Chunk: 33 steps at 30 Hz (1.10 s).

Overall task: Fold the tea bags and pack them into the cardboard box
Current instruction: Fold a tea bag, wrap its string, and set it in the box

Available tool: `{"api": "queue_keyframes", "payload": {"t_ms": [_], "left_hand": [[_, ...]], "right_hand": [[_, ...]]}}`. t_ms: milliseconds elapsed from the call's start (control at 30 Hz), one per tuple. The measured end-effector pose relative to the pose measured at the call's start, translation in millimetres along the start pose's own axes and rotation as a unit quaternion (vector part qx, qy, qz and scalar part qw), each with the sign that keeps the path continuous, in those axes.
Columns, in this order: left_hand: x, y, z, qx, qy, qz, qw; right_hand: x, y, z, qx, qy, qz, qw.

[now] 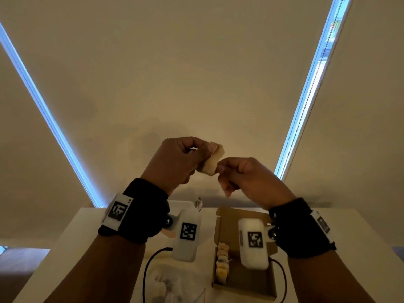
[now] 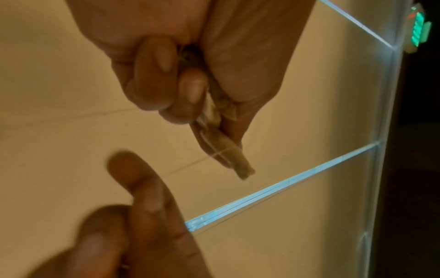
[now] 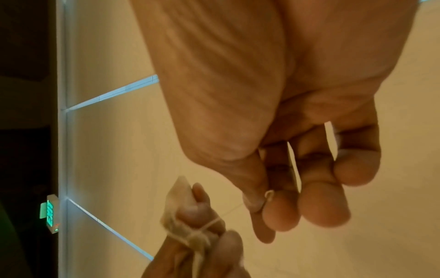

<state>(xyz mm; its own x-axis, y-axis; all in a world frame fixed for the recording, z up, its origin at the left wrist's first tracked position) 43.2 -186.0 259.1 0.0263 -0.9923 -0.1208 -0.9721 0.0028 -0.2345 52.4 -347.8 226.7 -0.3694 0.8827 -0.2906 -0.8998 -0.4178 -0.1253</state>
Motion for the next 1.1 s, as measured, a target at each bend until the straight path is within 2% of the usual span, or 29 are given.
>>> {"api": "queue_keyframes", "payload": {"t_ms": [233, 367, 500, 633, 800, 933, 1100], "left_hand": [[1, 1, 0, 0.079, -0.182, 0.007, 0.980], [-1, -4, 6, 0.085, -0.262, 0.005, 0.961], [-1, -5, 6, 0.102, -0.323, -0.004, 0.941], [-2, -3, 3, 0.103, -0.277, -0.052, 0.954], [-5, -3, -1, 0.080, -0.178, -0.092, 0.976], [-3, 2, -11, 0.072, -0.112, -0.099, 0.986], [-3, 3, -10, 0.052, -0.063, -0.107, 0.991]], "right_hand": [[-21, -13, 25, -0.028, 0.127, -0.026, 0.991], [-21, -17, 33, -0.044, 0.194, -0.050, 0.979], [-24, -13, 40, -0.055, 0.235, -0.132, 0.961], [-17, -5, 44, -0.097, 0.262, -0.232, 0.932], [-2, 10, 49, -0.245, 0.302, -0.335, 0.858], [5, 16, 46, -0.294, 0.302, -0.359, 0.833], [12, 15, 38, -0.310, 0.312, -0.329, 0.835]]}}
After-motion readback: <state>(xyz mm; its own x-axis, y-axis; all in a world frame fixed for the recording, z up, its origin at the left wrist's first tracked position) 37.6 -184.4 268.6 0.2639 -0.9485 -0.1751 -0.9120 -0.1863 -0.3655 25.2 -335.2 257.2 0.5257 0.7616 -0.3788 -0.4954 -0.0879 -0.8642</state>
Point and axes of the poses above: each hand's wrist, its own y-axis away from the middle knuckle, its own x-axis out of the palm, z = x × y, the point moved 6 cm from there along -y, towards the middle knuckle, and after that the axes turned 3 degrees about -z, right-handed, at the moved point
